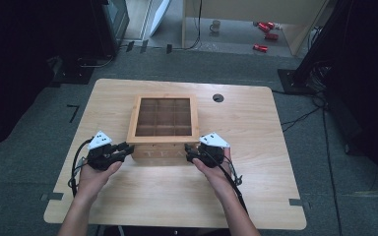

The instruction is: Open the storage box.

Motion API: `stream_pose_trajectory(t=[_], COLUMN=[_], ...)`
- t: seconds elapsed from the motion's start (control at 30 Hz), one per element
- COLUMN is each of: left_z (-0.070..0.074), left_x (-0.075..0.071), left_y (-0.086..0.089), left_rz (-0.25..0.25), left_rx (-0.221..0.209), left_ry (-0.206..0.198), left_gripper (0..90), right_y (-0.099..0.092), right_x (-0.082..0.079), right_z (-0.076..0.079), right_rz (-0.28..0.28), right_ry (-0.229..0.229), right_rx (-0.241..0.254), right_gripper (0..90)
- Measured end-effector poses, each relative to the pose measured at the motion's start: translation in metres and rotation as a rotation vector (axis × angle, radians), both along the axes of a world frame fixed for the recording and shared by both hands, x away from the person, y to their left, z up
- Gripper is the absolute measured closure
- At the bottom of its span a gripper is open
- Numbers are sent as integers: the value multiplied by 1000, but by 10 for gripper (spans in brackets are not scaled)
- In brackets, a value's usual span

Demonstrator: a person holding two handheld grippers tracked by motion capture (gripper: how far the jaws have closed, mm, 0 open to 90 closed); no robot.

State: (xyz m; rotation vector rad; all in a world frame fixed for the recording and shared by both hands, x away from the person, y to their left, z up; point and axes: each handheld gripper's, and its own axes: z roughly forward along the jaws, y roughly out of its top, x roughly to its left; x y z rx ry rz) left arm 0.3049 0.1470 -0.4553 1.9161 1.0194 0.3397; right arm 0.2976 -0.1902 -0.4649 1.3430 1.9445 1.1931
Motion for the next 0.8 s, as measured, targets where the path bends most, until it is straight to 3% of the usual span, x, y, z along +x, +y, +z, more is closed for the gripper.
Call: stream_pose_trajectory(t=[0.37, 0.5, 0.63, 0.8], left_z=[-4, -8, -20, -34], left_x=[-1, -1, -1, -1], left_y=[6, 14, 23, 29], left_rz=[20, 74, 144, 203], left_rx=[10, 28, 37, 93], left_ry=[2, 19, 71, 113], left_gripper=[604, 473, 362, 205], right_y=[1, 1, 1, 3], right_x=[2, 5, 8, 13], right_z=[15, 23, 32, 43], right_rz=[11, 17, 13, 7], right_ry=[-52, -77, -96, -121], right_rx=[-2, -15, -13, -18], right_gripper=[297, 293, 292, 286])
